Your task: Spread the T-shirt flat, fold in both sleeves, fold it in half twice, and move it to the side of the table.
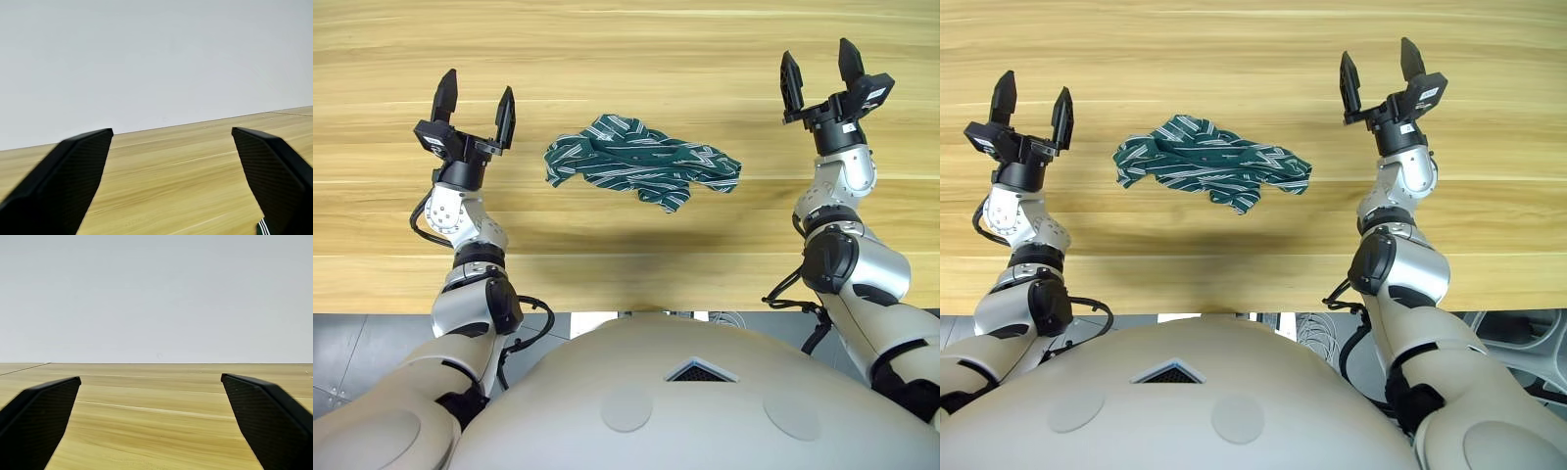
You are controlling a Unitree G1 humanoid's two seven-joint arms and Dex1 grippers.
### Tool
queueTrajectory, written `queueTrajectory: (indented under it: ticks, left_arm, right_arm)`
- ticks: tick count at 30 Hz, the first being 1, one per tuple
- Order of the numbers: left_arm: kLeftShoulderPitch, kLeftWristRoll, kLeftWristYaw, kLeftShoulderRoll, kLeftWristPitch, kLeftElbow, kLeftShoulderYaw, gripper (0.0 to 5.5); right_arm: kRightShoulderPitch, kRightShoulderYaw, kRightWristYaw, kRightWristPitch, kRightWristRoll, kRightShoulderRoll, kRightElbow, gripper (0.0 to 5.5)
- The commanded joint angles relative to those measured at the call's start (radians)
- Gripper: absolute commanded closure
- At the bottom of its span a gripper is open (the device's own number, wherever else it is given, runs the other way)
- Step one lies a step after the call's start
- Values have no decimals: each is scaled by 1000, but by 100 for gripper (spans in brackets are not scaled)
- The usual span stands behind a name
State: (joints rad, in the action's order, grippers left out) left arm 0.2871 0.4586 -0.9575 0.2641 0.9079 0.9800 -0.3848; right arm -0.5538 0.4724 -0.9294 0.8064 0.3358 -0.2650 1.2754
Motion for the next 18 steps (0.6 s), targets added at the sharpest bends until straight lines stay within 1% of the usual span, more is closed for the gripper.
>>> queueTrajectory:
  ticks: [1,11,15,16,18]
  left_arm:
    - [-3,-14,-10,20,7,9,5,111]
    - [-12,-18,-9,20,17,6,8,111]
    - [-22,-16,-13,22,23,3,9,111]
    - [-24,-15,-18,23,23,2,12,111]
    - [-42,-8,-80,37,12,-27,32,111]
  right_arm:
    - [-13,1,-9,-7,10,1,-11,13]
    - [-13,-11,-21,-11,11,5,-9,13]
    - [-13,-26,-64,-19,6,9,-11,13]
    - [-11,-30,-82,-23,7,10,-13,13]
    - [16,-62,-252,-61,14,11,-31,13]
